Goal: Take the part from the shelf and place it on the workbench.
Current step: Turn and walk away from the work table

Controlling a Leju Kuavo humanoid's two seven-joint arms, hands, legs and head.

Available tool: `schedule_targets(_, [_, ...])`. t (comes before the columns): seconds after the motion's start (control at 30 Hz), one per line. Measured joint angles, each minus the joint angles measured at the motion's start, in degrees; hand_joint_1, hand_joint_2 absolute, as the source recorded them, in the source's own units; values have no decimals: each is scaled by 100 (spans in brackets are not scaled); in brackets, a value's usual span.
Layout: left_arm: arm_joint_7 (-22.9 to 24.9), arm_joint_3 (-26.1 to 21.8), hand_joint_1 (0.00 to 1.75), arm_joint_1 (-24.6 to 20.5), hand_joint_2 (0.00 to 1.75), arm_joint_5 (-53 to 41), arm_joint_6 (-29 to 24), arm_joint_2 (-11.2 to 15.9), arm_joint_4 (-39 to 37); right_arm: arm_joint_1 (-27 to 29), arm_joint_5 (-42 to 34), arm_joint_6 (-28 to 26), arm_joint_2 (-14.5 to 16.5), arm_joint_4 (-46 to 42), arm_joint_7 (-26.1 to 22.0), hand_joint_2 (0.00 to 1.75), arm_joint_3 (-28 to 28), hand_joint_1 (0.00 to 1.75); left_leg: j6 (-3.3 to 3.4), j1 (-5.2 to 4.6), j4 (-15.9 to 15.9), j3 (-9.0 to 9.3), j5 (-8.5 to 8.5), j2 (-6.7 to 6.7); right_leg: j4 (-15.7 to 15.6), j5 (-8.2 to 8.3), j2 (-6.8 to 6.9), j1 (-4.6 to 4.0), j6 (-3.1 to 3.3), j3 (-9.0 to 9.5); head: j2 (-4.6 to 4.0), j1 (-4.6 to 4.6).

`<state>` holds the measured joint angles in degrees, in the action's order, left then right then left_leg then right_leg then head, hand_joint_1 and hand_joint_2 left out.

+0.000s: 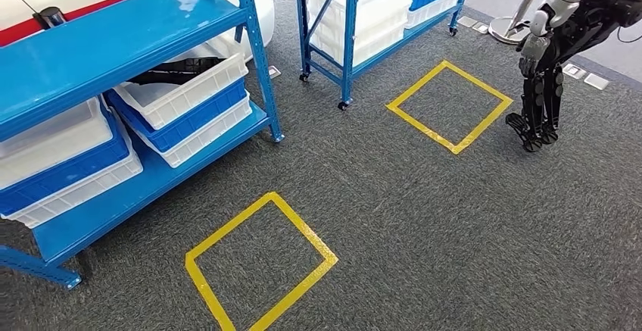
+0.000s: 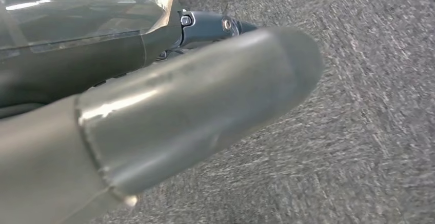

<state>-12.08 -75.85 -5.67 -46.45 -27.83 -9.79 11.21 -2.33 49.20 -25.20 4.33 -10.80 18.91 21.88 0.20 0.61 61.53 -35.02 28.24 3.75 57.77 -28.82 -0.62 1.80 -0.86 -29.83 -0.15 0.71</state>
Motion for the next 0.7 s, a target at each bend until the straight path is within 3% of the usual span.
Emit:
schedule_targets(0.03, [1, 1, 0, -8, 0, 0, -3, 0, 0, 5, 2, 0, 1, 0, -1, 0, 0, 0, -18, -3, 334, -157, 194, -167, -1, -2, 65, -19, 30, 0, 0, 18])
schedule_targets(0.1, [2, 1, 0, -19, 0, -1, -9, 2, 0, 27, 2, 0, -2, 0, -1, 0, 2, 0, -45, 2, 1082, -515, 528, -308, 0, -18, 203, -51, 62, -5, 0, 39])
schedule_targets(0.13, [2, 1, 0, -15, 0, -1, -10, 1, 0, 33, 2, 0, -5, 0, -1, 0, 3, 0, -49, 4, 1282, -610, 571, -329, 1, -25, 261, -61, 70, -6, 0, 38])
schedule_targets(0.17, [2, -1, 0, -8, 0, -1, -10, 1, 0, 31, 2, -1, -7, 0, -1, 0, 4, 0, -45, 4, 1261, -592, 502, -343, 2, -30, 306, -66, 75, -3, 0, 39])
schedule_targets(0.2, [2, -2, 0, -2, 0, -1, -10, 1, 0, 23, 2, -4, -7, 0, -2, 0, 4, 0, -33, 5, 1011, -454, 341, -357, 2, -34, 335, -69, 78, 4, 0, 39])
schedule_targets(0.27, [-12, -2, 0, -1, 0, 8, -1, 4, 0, -4, -1, -15, -3, 0, -9, 0, 6, 0, 17, -10, 200, -10, -3, -420, 6, -44, 371, -89, 70, 18, 0, 40])
schedule_targets(0.33, [-50, -2, 0, -14, 0, 48, 26, 4, 0, -22, -5, -33, 1, 0, -16, 0, 12, 0, 64, -42, -267, 229, -120, -469, 9, -53, 388, -115, 42, 14, 0, 36])
schedule_targets(0.4, [-88, -10, 0, -19, 0, 107, 51, 3, 0, -27, -7, -50, 6, -1, -22, 0, 27, 0, 106, -72, -323, 234, -112, -453, -14, -50, 409, -126, -12, 19, 0, 34])
schedule_targets(0.47, [-110, -22, 0, -19, 0, 162, 61, -2, 0, -25, -8, -64, 10, -1, -32, 0, 52, 0, 176, -52, -393, 270, -155, -429, 72, -109, 344, -123, -61, -16, 0, 33])
schedule_targets(0.5, [-120, -28, 0, -22, 0, 191, 66, -3, 0, -22, -9, -71, 13, -1, -39, 0, 67, 0, 212, -35, -430, 289, -180, -418, 256, -209, 274, -121, -63, -98, 0, 26])
schedule_targets(0.57, [-148, -52, 0, -31, 0, 269, 78, -4, 0, -9, -8, -84, 14, 0, -54, 0, 95, 0, 251, -20, -453, 300, -198, -387, 951, -527, 135, -104, -37, -432, 0, 9])
schedule_targets(0.63, [-188, -110, 0, -36, 0, 370, 99, -5, 0, 9, 3, -93, 12, 0, -66, 0, 115, 0, 256, -20, -451, 298, -197, -339, 1570, -727, 99, -88, -66, -746, 0, -6])
schedule_targets(0.67, [-209, -145, 0, -35, 0, 429, 115, -7, 0, 17, 10, -97, 9, 0, -69, 0, 125, 0, 254, -18, -449, 302, -195, -312, 1599, -693, 94, -80, -114, -769, 0, -10])
schedule_targets(0.7, [-231, -184, 0, -35, 0, 495, 134, -10, 0, 21, 22, -99, 4, 0, -70, 0, 134, 0, 246, -14, -445, 311, -191, -285, 1379, -563, 92, -65, -179, -670, 0, -14])
